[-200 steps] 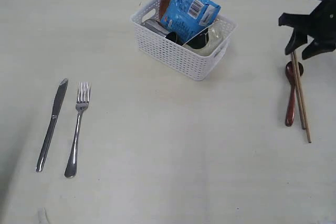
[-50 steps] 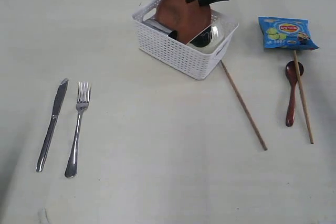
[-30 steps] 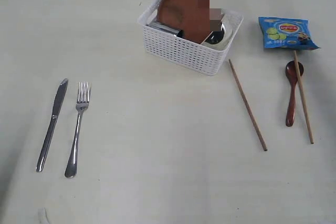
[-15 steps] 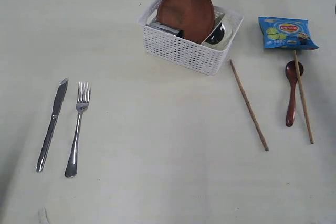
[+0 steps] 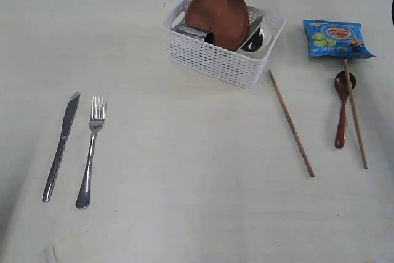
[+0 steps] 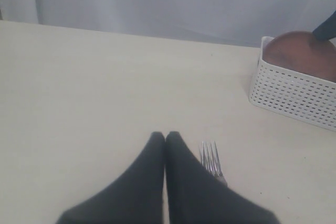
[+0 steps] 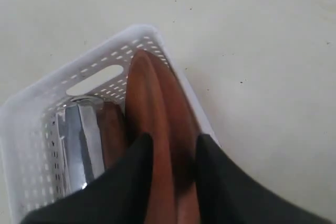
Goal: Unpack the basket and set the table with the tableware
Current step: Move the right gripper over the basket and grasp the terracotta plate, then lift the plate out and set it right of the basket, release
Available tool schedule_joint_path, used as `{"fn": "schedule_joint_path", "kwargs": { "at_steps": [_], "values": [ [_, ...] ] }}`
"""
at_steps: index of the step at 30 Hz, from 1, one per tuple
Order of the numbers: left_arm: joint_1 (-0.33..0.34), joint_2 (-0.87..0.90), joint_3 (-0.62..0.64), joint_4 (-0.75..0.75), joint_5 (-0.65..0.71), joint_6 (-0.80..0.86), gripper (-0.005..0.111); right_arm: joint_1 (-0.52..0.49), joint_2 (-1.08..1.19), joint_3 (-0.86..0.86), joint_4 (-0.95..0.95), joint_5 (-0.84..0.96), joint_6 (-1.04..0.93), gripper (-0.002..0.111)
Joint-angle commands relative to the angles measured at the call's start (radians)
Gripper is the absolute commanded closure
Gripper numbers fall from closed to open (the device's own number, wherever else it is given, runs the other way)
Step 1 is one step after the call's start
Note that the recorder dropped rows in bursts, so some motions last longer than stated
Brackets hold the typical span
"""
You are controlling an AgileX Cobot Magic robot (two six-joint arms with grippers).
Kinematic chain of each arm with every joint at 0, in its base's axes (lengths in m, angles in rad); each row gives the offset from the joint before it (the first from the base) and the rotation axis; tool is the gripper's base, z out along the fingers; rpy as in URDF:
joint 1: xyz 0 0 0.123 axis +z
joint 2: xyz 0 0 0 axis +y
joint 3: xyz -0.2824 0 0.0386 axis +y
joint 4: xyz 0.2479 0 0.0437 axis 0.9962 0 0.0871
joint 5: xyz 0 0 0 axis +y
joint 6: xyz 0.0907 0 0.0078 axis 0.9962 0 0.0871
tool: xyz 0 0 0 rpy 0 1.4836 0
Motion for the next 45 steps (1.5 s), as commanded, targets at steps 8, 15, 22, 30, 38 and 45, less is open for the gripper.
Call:
{"fn": "schedule_joint_path", "kwargs": {
  "at_steps": [8,15,22,30,38,45],
  "values": [
    [0.001,-0.004,0.003,-0.003,-0.009,0.001,0.107,0.002,-0.002,-0.001,-0.012,0.055,0.017,0.109],
    [0.001,-0.004,0.003,-0.003,-0.009,0.001,0.107,-0.005,-0.052,-0.001,-0.012,0.046,0.023,0.109],
    [0.001,-0.004,0.003,-0.003,-0.009,0.001,0.107,-0.071,-0.173,-0.001,0.005,0.016,0.047,0.109],
    [0.001,-0.004,0.003,-0.003,-0.009,0.001,0.107,-0.201,-0.254,-0.001,0.048,0.022,0.087,0.109],
    [0.001,-0.004,0.003,-0.003,-0.009,0.001,0.107,-0.325,-0.230,-0.001,0.026,0.013,0.130,0.109],
    [0.001,-0.004,0.003,-0.003,-0.009,0.001,0.107,-0.382,-0.133,-0.001,0.026,-0.018,0.210,0.109]
  ]
}}
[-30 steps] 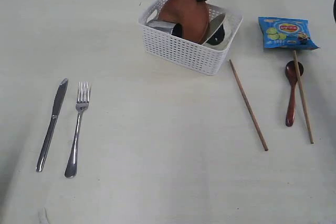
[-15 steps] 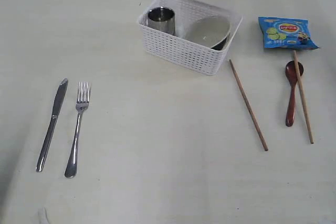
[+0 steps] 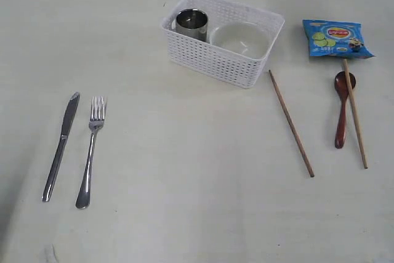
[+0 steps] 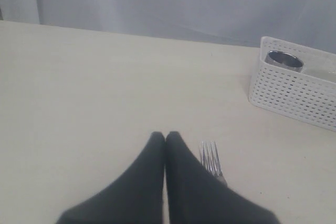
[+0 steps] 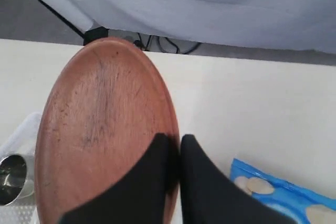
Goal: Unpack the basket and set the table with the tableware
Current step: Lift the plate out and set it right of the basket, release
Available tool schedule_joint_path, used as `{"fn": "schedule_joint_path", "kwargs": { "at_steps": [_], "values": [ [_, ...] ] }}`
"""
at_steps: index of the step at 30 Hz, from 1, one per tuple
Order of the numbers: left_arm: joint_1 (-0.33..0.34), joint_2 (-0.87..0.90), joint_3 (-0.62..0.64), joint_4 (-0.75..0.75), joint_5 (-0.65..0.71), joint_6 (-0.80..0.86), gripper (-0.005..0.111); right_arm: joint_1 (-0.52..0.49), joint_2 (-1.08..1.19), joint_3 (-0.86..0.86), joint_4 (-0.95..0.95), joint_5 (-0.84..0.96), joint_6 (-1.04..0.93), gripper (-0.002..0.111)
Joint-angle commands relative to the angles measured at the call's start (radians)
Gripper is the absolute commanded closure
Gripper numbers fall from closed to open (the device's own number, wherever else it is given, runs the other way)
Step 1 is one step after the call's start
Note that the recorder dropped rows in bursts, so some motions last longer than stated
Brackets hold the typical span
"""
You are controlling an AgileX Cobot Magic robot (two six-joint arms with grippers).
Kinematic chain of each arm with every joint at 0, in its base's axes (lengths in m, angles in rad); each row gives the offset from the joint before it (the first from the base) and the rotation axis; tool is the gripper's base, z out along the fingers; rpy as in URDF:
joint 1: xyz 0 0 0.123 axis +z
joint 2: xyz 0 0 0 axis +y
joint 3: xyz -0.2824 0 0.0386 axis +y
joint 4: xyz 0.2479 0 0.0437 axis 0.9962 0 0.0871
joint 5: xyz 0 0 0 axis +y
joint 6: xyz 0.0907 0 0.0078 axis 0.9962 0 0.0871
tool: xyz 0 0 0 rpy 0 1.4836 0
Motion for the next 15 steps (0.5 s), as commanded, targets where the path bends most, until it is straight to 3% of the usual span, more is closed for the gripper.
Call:
{"fn": "schedule_joint_path", "kwargs": {
  "at_steps": [1,15],
  "values": [
    [0.001,-0.004,0.003,-0.003,-0.009,0.001,0.107,-0.027,0.070,-0.003,0.003,-0.034,0.063,0.109],
    [0.001,-0.004,0.003,-0.003,-0.009,0.001,0.107,-0.027,0.274,-0.003,0.048,-0.124,0.085,0.109]
  ]
}}
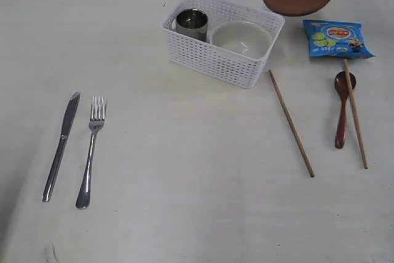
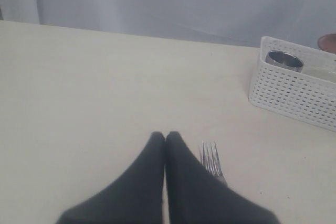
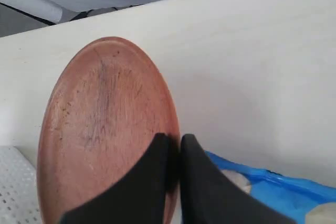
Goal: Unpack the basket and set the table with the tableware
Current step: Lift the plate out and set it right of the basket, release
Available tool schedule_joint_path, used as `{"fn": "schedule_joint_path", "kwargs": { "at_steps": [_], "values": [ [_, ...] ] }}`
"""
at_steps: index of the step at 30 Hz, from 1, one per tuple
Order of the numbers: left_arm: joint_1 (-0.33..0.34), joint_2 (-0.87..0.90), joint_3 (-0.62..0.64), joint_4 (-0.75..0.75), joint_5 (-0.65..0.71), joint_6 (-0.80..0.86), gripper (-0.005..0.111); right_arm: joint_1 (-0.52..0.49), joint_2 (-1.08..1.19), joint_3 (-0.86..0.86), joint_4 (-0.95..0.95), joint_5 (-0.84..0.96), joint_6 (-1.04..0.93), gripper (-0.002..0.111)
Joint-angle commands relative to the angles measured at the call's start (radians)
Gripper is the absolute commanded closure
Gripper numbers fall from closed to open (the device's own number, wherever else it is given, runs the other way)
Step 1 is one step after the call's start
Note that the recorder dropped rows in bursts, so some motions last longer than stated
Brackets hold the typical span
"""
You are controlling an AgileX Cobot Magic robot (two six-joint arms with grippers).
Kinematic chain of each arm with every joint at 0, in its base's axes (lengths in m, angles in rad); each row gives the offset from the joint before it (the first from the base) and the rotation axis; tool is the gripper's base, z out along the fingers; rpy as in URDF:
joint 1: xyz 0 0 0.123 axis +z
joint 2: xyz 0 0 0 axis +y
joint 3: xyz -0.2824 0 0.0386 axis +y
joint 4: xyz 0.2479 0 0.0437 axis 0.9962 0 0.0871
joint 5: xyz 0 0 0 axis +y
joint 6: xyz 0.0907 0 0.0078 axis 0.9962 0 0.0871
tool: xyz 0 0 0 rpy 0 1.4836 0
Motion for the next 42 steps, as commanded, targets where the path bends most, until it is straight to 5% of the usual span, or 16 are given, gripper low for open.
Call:
{"fn": "schedule_joint_path", "kwargs": {
  "at_steps": [1,14,26,28,31,32,38,42],
  "values": [
    [0.001,-0.004,0.003,-0.003,-0.009,0.001,0.107,-0.004,0.034,-0.003,0.038,-0.024,0.004,0.109],
    [0.001,-0.004,0.003,-0.003,-0.009,0.001,0.107,0.074,0.061,-0.003,0.055,0.098,-0.023,0.109],
    [0.001,-0.004,0.003,-0.003,-0.009,0.001,0.107,0.097,0.017,-0.003,-0.225,0.087,0.074,0.108],
    [0.001,-0.004,0.003,-0.003,-0.009,0.001,0.107,0.078,-0.006,-0.003,-0.210,0.090,0.074,0.100],
    [0.001,-0.004,0.003,-0.003,-0.009,0.001,0.107,0.057,-0.010,-0.003,-0.113,0.116,0.039,0.058],
    [0.001,-0.004,0.003,-0.003,-0.009,0.001,0.107,0.057,-0.010,-0.003,-0.113,0.116,0.039,0.052],
    [0.001,-0.004,0.003,-0.003,-0.009,0.001,0.107,0.060,-0.061,-0.003,0.172,0.168,-0.065,0.063],
    [0.001,-0.004,0.003,-0.003,-0.009,0.001,0.107,0.151,-0.140,-0.003,0.224,0.168,-0.071,0.063]
  ]
}}
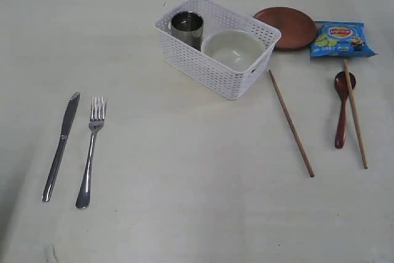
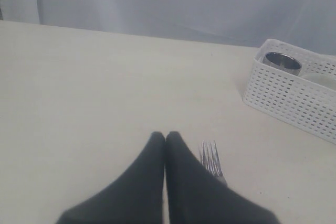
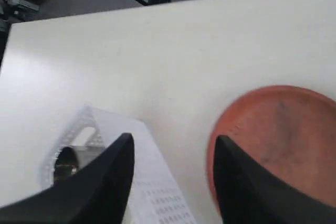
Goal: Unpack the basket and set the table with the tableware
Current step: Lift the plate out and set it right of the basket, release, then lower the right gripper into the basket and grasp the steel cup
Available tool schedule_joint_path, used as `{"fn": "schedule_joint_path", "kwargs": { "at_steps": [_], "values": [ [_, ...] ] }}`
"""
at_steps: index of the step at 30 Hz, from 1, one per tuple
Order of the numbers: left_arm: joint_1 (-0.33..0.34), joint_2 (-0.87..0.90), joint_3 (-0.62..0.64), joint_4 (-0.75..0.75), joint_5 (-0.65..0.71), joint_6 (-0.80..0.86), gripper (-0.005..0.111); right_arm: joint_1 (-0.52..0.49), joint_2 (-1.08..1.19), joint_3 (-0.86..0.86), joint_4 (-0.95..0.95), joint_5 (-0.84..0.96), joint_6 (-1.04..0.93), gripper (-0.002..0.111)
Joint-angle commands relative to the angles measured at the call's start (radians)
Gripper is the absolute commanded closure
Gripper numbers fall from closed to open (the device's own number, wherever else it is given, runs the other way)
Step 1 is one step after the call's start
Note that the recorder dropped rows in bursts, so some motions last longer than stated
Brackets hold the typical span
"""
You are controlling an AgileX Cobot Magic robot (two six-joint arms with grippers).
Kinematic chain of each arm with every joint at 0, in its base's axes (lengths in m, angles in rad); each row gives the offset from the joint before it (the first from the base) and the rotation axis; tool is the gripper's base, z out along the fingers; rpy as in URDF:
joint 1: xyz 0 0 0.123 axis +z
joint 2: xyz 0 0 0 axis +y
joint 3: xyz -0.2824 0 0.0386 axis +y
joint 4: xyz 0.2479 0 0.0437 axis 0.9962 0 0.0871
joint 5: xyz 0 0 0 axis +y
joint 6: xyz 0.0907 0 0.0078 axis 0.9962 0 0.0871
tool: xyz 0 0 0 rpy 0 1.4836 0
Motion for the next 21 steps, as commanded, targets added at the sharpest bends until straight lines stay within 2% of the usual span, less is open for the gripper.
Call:
{"fn": "schedule_joint_path", "kwargs": {
  "at_steps": [1,9,15,21],
  "values": [
    [0.001,-0.004,0.003,-0.003,-0.009,0.001,0.107,0.110,-0.077,-0.003,0.003,0.007,0.015,0.063],
    [0.001,-0.004,0.003,-0.003,-0.009,0.001,0.107,0.415,-0.117,-0.003,-0.371,0.007,0.233,0.063],
    [0.001,-0.004,0.003,-0.003,-0.009,0.001,0.107,0.627,-0.131,-0.005,-0.822,0.007,0.462,0.063],
    [0.001,-0.004,0.003,-0.003,-0.009,0.001,0.107,0.715,-0.131,-0.005,-0.913,0.007,0.531,0.063]
  ]
}}
